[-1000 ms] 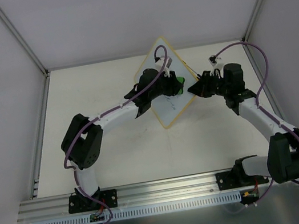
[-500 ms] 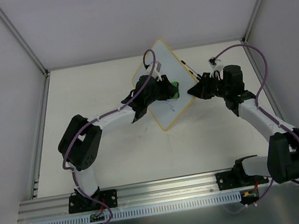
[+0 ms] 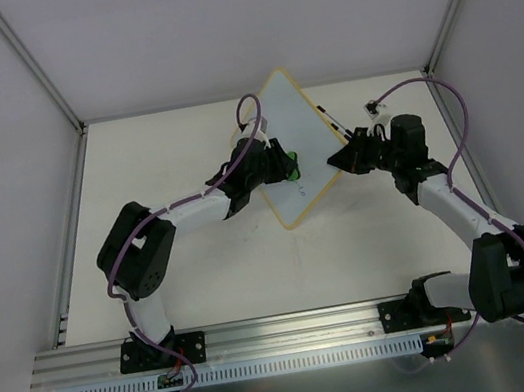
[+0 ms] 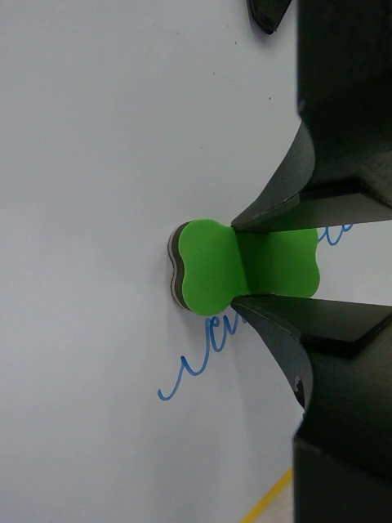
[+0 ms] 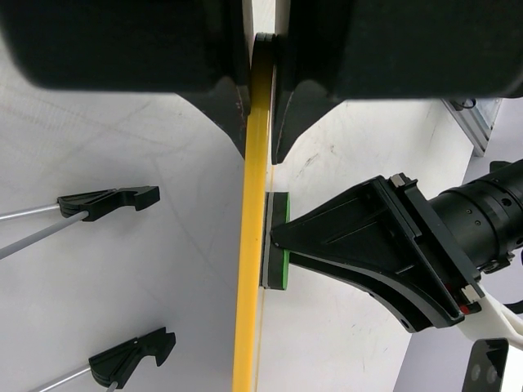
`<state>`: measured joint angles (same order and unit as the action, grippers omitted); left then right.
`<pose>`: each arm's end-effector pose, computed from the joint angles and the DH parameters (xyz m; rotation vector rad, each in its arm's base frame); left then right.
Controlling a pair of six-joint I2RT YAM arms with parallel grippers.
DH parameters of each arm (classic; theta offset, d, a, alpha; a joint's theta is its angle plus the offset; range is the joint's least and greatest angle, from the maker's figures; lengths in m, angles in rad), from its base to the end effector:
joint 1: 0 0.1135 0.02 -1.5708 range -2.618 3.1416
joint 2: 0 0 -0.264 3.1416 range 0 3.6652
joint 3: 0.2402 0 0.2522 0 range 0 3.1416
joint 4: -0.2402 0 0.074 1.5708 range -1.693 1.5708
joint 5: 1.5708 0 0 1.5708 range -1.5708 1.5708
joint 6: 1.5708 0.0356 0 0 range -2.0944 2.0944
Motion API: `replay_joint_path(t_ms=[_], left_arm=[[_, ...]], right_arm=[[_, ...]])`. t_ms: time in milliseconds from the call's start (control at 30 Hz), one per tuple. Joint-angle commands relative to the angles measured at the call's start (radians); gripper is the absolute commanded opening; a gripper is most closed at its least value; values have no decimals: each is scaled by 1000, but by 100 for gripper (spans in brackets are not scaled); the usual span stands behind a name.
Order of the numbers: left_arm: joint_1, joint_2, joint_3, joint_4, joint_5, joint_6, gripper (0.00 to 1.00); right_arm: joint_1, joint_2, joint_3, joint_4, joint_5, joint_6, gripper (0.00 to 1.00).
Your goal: Erase the whiteboard
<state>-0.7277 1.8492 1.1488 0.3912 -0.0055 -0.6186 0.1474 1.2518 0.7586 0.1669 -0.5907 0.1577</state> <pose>0.3159 -0.2812 0.2220 0.1043 1.9828 -0.8998 0.2735 0.0607 0.2679 -0.3980 1.8697 0.7652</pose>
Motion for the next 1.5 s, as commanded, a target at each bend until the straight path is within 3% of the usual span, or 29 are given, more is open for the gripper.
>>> replay_joint_path(t_ms=[0,267,533,767,1067,1467], left_arm=[[-76,59,18,-111,50,-3,0],[-197,76,153,-91,73,0,0],[-208,50,98,-86,27,-10,0],[-136,10,-151,27,12,-148,0],[-38,-56,-340,81,-83,-201,0],[50,-50,-348,83,-87,-211,0]], right_arm=[[80,-14,-21,25,-176,-192,0],[83,3,-28,72,-173,-161,0],[83,-15,-27,68,-170,-140,0],[83,-26,-53,69,-162,-136,0],[83,-38,-74,69,-150,-135,0],[83,-38,-70,68,-165,-135,0]])
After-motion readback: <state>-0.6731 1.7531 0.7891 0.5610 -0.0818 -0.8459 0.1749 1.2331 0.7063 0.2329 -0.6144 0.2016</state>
